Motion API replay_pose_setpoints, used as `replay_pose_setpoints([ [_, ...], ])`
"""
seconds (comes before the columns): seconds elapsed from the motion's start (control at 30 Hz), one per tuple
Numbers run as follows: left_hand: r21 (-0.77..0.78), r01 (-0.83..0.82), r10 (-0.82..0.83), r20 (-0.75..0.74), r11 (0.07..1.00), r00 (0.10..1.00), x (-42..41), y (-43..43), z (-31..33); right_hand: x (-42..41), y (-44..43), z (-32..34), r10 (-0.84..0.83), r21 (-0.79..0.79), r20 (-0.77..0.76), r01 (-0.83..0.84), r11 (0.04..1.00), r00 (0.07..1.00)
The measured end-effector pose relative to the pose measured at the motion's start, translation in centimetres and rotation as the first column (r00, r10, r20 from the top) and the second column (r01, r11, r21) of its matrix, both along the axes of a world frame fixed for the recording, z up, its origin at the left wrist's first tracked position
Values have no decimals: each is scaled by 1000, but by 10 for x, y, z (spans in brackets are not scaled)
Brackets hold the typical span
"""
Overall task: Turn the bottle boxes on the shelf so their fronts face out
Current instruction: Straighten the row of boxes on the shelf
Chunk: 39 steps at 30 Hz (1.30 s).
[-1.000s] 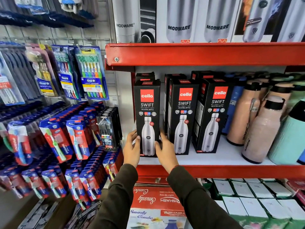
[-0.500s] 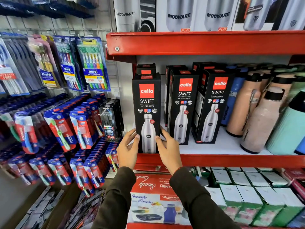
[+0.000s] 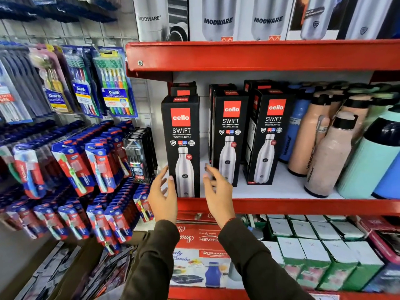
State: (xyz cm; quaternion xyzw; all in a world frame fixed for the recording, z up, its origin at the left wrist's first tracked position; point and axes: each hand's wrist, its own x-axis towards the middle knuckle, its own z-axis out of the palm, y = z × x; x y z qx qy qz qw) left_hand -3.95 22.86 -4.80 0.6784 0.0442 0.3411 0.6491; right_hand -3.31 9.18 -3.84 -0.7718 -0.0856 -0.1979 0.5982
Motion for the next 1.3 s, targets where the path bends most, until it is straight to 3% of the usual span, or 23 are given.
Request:
replay_pose_setpoints([
  [0.07,39,-162,157,100,986,982,-6,-15,0,-1,-15,1,-110,49,115,105,993,987],
  [0.13,110,-221,196,201,969,960,-13,-34,4,7,-33,1,-196,104,179,180,978,964],
  [0.23,269,-79,-8,310,960,951,-18,-66,15,20,-55,4,-229,144,128,210,967,965],
  [0.33,407,131,-257,274,904,927,-4,-95,24,31,-69,8,-174,121,10,171,978,985],
  [0.4,374,203,-291,196,905,936,13,-110,29,41,-75,9,-128,123,-70,136,983,989],
  [0.5,162,254,-259,6,954,966,40,-124,33,54,-79,12,-76,95,-184,95,991,980],
  [0.6,-80,283,-294,-216,956,931,62,-125,31,59,-82,13,-63,72,-222,81,994,973],
  [0.67,-115,296,-317,-290,948,903,68,-125,28,61,-84,13,-84,61,-220,99,993,972],
  [0.97,-62,100,-114,-295,993,949,51,-130,23,40,-89,13,-87,41,-167,95,995,982],
  [1.3,-5,92,-90,-257,996,962,12,-127,15,7,-91,-2,-80,21,-115,83,996,990],
])
